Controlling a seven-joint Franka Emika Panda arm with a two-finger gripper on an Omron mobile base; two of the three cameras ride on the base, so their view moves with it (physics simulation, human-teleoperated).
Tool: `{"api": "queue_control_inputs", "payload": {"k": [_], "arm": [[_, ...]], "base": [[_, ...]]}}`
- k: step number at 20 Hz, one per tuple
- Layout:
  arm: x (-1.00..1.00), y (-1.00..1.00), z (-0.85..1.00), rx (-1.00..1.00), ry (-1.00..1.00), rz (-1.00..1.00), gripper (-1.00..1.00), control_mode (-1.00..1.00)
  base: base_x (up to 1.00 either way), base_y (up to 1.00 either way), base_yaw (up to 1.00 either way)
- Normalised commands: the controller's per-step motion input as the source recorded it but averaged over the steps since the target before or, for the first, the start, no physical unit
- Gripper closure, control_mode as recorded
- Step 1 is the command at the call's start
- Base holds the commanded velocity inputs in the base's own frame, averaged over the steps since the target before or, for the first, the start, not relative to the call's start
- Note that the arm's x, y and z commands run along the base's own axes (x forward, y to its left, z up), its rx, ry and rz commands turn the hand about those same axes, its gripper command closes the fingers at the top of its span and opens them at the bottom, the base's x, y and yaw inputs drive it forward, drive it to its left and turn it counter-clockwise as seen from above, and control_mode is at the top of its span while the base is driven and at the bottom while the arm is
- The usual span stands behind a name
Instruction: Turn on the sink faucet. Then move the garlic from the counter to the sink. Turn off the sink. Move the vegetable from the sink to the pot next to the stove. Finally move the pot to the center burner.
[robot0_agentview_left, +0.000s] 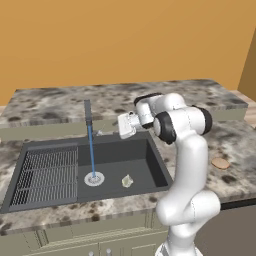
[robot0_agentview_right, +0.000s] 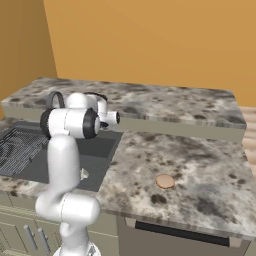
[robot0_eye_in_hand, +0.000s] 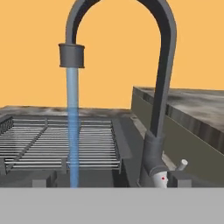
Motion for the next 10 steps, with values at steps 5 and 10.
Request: {"api": "queue_control_inputs", "payload": {"k": [5, 10], "arm": [[0.34, 0.16, -0.19, 0.0, 0.02, 0.0, -1.0, -1.0], [0.38, 0.17, -0.17, 0.01, 0.01, 0.0, -1.0, -1.0]], "base": [[0.0, 0.0, 0.0], [0.0, 0.0, 0.0]]}}
